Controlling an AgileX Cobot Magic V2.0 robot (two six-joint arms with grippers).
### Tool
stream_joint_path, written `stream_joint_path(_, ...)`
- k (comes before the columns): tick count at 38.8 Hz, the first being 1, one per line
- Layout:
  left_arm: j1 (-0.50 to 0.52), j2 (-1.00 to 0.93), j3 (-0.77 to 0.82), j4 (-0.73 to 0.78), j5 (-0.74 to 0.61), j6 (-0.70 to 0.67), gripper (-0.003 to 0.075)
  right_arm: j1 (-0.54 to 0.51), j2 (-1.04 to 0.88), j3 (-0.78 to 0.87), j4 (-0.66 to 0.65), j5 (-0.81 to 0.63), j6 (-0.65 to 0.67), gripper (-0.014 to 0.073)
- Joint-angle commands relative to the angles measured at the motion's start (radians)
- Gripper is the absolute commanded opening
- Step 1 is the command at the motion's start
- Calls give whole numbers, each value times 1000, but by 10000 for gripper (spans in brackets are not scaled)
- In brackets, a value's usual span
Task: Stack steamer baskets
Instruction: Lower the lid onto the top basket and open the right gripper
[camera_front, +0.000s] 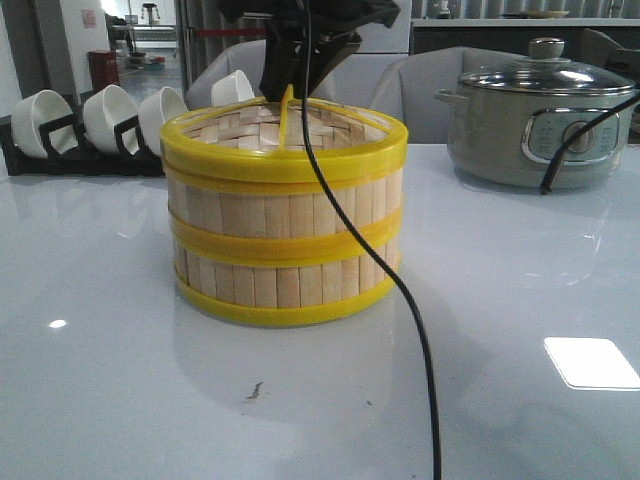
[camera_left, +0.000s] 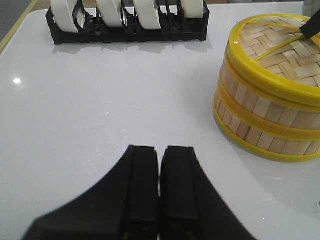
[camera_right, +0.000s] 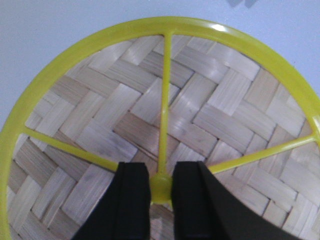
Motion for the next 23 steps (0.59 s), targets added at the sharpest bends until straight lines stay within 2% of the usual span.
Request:
stream_joint_path(1,-1,4,-30,-6,-84,-7,86,0,-60,-40,14,-78,-7,55)
stream_joint_path(7,-1,4,-30,-6,-84,-7,87,1,-57,-40,16,-77,-7,66)
stream_joint_path(11,-1,4,-30,-6,-84,-7,87,1,-57,-40,21,-77,-7,167)
stream_joint_path(16,-1,4,-30,-6,-84,-7,86,1,-57,-40,21,-83,-6,371)
stream_joint_path(18,-1,4,-30,-6,-84,-7,86,1,-59,-40,21,-86,-6,419)
stream_joint_path(23,-1,4,-30,-6,-84,-7,86,1,-68,-43,21,-95,-6,426)
